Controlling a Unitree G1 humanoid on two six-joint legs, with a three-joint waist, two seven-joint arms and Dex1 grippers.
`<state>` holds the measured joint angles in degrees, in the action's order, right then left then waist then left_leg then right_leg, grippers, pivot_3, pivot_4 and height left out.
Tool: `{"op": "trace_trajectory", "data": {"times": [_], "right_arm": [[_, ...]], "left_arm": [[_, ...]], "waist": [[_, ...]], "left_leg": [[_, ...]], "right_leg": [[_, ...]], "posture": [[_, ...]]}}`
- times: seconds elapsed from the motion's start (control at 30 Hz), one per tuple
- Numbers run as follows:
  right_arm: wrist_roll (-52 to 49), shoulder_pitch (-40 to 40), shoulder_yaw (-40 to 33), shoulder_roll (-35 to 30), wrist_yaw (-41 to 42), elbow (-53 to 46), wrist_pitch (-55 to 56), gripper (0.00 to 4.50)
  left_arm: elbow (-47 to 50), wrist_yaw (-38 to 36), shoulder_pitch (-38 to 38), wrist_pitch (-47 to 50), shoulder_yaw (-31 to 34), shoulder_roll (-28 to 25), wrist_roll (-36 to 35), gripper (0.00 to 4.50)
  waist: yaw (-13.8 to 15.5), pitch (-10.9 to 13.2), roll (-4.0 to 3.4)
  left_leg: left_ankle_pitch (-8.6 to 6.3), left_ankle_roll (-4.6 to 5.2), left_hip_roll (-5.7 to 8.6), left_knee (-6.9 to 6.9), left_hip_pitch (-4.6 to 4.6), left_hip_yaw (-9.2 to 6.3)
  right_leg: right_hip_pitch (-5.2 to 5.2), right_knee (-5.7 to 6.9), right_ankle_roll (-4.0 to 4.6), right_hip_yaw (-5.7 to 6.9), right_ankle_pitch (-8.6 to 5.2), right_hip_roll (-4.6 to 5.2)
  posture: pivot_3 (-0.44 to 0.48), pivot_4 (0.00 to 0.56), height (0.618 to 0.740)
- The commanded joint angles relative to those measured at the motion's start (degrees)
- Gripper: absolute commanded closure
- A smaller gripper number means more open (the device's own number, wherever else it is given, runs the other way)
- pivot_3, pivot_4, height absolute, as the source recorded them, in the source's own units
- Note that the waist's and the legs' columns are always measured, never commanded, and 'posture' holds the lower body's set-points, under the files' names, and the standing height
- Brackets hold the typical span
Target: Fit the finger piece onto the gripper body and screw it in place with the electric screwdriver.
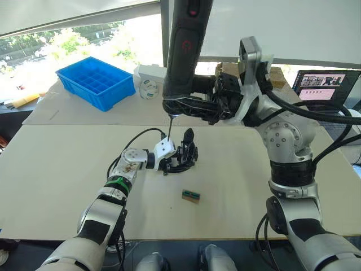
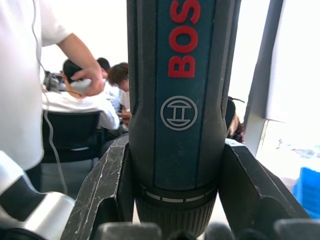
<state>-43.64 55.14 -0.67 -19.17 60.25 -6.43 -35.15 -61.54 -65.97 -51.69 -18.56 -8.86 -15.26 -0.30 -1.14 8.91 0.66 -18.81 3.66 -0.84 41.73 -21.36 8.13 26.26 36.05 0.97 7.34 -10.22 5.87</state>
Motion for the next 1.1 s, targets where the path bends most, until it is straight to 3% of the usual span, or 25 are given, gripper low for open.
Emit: {"op": "trace_trajectory", "data": {"times": [0.03, 0.1, 0.3, 0.47, 0.63, 0.77, 0.9, 1.1], "right_arm": [[-10.7, 0.6, -4.8, -1.6, -2.3, -5.7, -7.3, 2.58], [-12.2, -0.7, -4.9, -3.1, -1.9, -8.0, -8.5, 2.58], [-15.3, -5.9, -5.4, -7.4, -3.0, -14.1, -10.9, 2.58], [-17.6, -15.3, -7.0, -12.4, -4.0, -21.4, -11.6, 2.58], [-10.1, -25.9, -5.7, -11.7, -6.4, -26.8, -3.5, 2.58], [-5.0, -31.3, -3.4, -10.6, -6.8, -28.1, 1.0, 2.58], [-1.0, -34.8, -1.2, -9.7, -7.5, -28.2, 4.5, 2.58], [3.5, -37.8, 1.2, -8.6, -8.7, -28.8, 8.7, 2.58]], "left_arm": [[-0.6, 0.7, -1.3, -0.3, 0.6, -2.2, 1.1, 0.79], [-0.4, 0.1, -1.1, -0.5, 0.7, -3.0, 1.0, 0.02], [7.4, -7.2, 1.6, 0.3, 1.8, -9.1, -1.8, 0.0], [30.9, -19.8, 11.9, 8.9, 2.1, -19.0, -9.1, 0.0], [53.0, -23.7, 24.3, 17.8, -0.5, -24.9, -14.1, 0.0], [59.1, -20.4, 28.8, 17.4, -3.6, -21.9, -13.2, 0.0], [57.1, -14.3, 28.2, 16.2, -6.0, -15.7, -10.7, 0.0], [53.1, -10.0, 25.9, 15.7, -7.7, -10.9, -9.0, 0.0]], "waist": [[-0.1, 0.0, 0.02], [0.0, 0.0, 0.02], [0.0, 0.0, 0.02], [0.1, 0.0, 0.01], [0.5, 0.0, -0.02], [0.8, 0.0, -0.02], [1.0, 0.0, -0.02], [0.9, 0.0, 0.0]], "left_leg": [[0.0, 0.0, -0.01, 0.0, 0.0, -0.01], [0.0, 0.0, -0.01, -0.03, 0.0, -0.04], [-0.01, 0.01, -0.01, -0.07, -0.02, -0.04], [-0.01, 0.01, 0.0, -0.12, -0.04, -0.05], [-0.01, 0.0, 0.01, -0.13, -0.04, -0.06], [-0.02, 0.01, 0.07, -0.09, 0.05, -0.05], [-0.03, 0.02, 0.07, -0.08, 0.08, -0.03], [-0.02, 0.02, 0.02, -0.07, 0.16, 0.03]], "right_leg": [[0.01, 0.02, 0.01, 0.0, 0.0, 0.01], [0.01, 0.02, 0.02, 0.04, 0.01, 0.0], [0.01, -0.03, 0.02, 0.05, 0.01, -0.01], [0.05, -0.08, 0.02, 0.06, 0.0, 0.04], [0.01, -0.14, -0.02, 0.06, -0.03, 0.1], [-0.04, -0.28, -0.11, -0.08, -0.09, 0.17], [-0.04, -0.25, -0.1, -0.12, -0.09, 0.1], [-0.07, -0.23, -0.07, -0.14, -0.08, -0.06]], "posture": [[0.0, 0.15, 0.738], [0.0, 0.15, 0.738], [0.0, 0.15, 0.738], [0.0, 0.15, 0.738], [0.0, 0.15, 0.738], [0.0, 0.15, 0.738], [0.0, 0.15, 0.738], [0.0, 0.15, 0.738]]}}
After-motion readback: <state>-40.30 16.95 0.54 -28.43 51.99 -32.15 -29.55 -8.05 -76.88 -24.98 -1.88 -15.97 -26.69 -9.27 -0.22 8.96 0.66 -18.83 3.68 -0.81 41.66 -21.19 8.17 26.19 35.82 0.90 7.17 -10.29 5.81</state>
